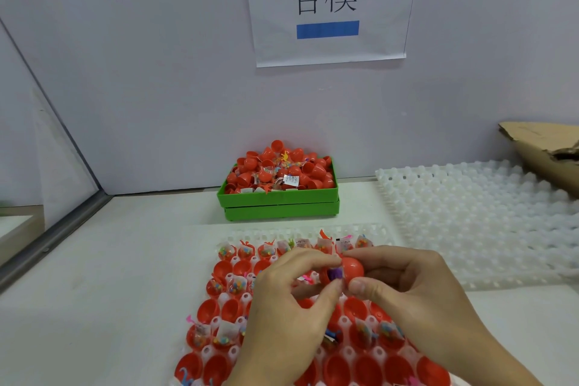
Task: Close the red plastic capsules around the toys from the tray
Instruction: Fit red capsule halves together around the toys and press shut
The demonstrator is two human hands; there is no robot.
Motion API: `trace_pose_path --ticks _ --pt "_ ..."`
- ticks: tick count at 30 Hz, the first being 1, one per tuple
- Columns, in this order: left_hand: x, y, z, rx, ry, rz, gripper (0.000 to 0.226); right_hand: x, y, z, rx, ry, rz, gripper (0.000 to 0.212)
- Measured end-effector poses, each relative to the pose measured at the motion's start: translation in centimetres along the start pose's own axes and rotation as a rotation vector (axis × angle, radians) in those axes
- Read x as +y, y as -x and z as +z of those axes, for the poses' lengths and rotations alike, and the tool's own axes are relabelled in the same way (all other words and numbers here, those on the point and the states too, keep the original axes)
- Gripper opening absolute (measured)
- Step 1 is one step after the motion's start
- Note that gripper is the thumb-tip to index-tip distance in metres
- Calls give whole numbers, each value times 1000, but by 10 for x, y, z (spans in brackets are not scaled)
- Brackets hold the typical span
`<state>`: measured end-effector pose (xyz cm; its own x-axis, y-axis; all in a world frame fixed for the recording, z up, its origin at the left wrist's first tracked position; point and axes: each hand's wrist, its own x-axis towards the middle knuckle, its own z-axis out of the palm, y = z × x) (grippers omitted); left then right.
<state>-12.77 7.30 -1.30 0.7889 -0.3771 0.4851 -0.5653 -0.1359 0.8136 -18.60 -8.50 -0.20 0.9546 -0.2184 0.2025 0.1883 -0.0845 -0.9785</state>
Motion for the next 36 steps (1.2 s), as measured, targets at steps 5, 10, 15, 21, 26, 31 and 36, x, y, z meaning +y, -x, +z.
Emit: trace_pose_path --ticks 5,10,15,21,26,31,36 --pt "0 1 3 44 -38 -28 40 -1 1 3 -20 89 -19 38" --pt "-1 2 6 80 -88 -16 41 0 0 3 -2 97 -29 46" --pt "-1 4 7 87 -68 18 38 2 0 3 5 66 -26 46" --pt "0 5 7 108 -49 48 45 4 -1 2 22 36 -28 43" --pt "1 3 5 27 -89 98 36 5 -1 3 22 35 -30 45" --pt "1 2 3 5 -57 105 31 4 -1 3 43 43 -25 41" --pt "0 4 3 -7 -1 46 50 0 -1 2 63 52 -32 43"
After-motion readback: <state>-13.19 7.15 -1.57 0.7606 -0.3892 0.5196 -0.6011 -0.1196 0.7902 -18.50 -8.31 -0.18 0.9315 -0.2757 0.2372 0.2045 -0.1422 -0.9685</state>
